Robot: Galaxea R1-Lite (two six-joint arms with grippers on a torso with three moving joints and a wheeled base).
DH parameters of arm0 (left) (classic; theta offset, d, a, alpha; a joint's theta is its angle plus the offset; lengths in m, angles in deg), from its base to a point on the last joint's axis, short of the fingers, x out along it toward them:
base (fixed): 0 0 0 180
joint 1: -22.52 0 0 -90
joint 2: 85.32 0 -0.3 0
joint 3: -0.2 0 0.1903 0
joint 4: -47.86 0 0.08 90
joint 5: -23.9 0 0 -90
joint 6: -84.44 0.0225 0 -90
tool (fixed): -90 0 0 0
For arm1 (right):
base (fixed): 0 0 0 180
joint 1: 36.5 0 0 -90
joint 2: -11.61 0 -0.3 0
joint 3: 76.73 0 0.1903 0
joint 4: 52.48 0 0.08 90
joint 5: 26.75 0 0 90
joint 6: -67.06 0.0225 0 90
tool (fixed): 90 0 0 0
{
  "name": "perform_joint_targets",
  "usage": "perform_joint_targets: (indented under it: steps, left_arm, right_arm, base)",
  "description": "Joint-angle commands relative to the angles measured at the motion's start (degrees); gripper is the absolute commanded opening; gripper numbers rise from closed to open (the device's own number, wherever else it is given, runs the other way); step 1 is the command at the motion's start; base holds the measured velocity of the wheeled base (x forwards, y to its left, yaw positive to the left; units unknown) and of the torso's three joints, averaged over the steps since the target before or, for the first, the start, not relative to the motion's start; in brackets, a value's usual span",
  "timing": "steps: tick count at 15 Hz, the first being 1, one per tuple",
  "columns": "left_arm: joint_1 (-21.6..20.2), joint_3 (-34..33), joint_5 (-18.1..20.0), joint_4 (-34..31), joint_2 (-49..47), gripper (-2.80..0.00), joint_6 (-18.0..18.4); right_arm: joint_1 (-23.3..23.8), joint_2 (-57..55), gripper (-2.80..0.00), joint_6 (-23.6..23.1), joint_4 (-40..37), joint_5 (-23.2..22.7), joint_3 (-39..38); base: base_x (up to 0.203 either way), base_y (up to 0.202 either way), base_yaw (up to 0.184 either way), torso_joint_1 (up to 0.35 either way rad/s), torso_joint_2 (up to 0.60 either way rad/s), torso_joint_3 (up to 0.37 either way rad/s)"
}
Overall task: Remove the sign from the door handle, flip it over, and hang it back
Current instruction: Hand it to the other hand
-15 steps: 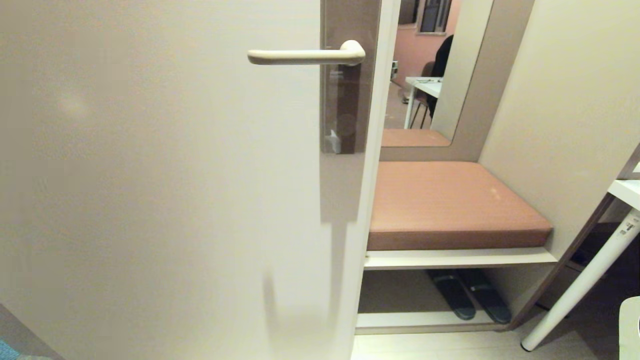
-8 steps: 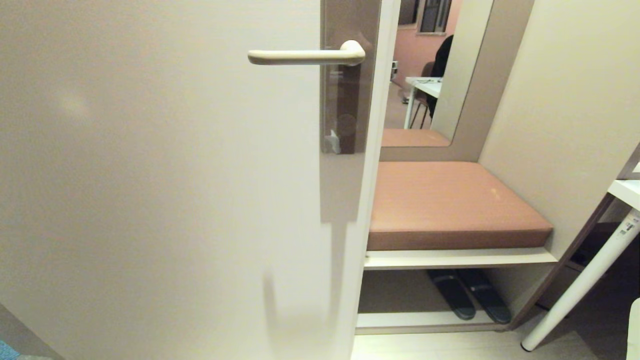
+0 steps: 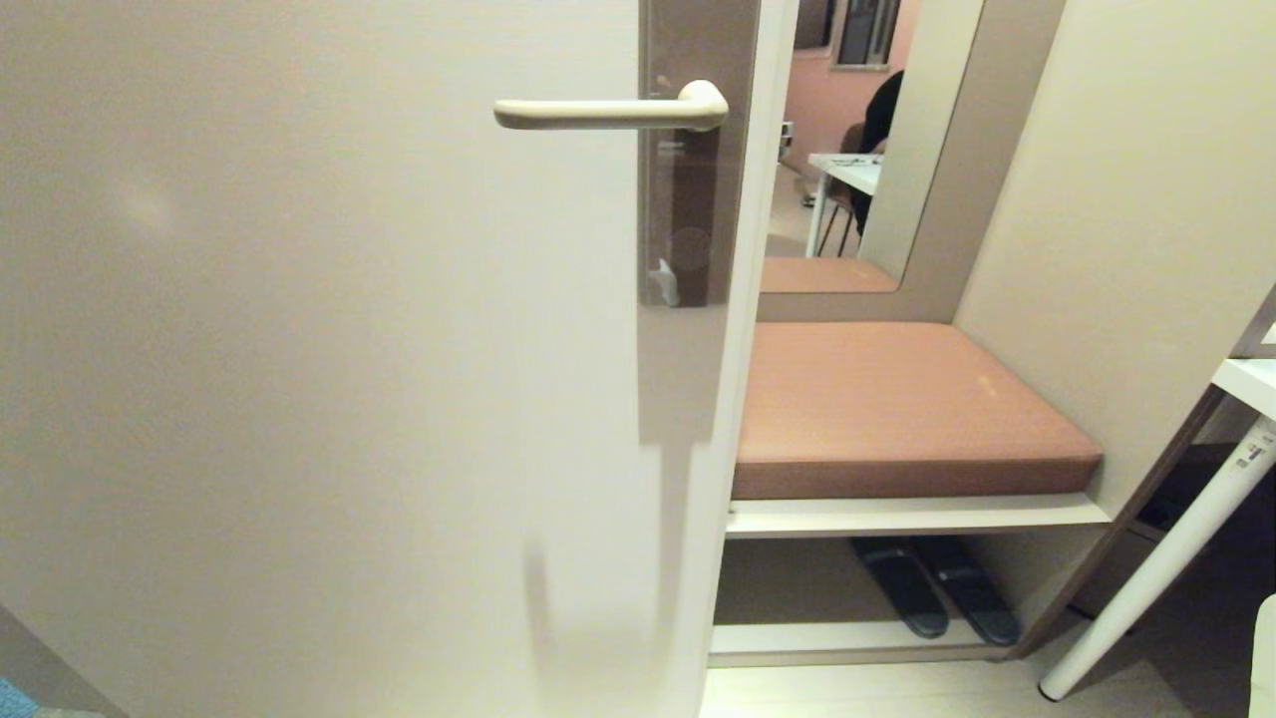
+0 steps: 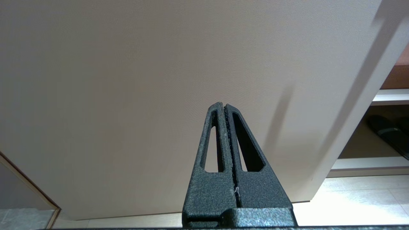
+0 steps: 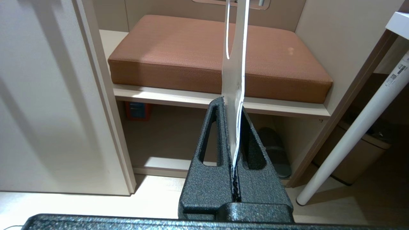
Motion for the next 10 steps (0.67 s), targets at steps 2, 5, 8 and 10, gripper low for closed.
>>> perform_joint_targets:
  steps: [2,5,8,10]
  left_arm:
    - [0.0,0.0,0.0,0.0,0.0,-2.8,0.0]
    - [0.0,0.0,0.0,0.0,0.0,-2.8,0.0]
    - [0.0,0.0,0.0,0.1,0.0,-2.8,0.4]
    - [0.0,0.0,0.1,0.0,0.0,-2.8,0.5]
  right_arm:
    - [0.0,-0.1,-2.8,0.0,0.0,0.0,0.0]
    - [0.0,-0.1,-2.8,0.0,0.0,0.0,0.0]
    - [0.0,-0.1,-2.8,0.0,0.0,0.0,0.0]
    - [0.0,-0.1,-2.8,0.0,0.0,0.0,0.0]
  base:
    - [0.0,0.0,0.0,0.0,0.0,0.0]
    - [0.0,0.0,0.0,0.0,0.0,0.0]
    - [0.0,0.0,0.0,0.0,0.0,0.0]
    - [0.0,0.0,0.0,0.0,0.0,0.0]
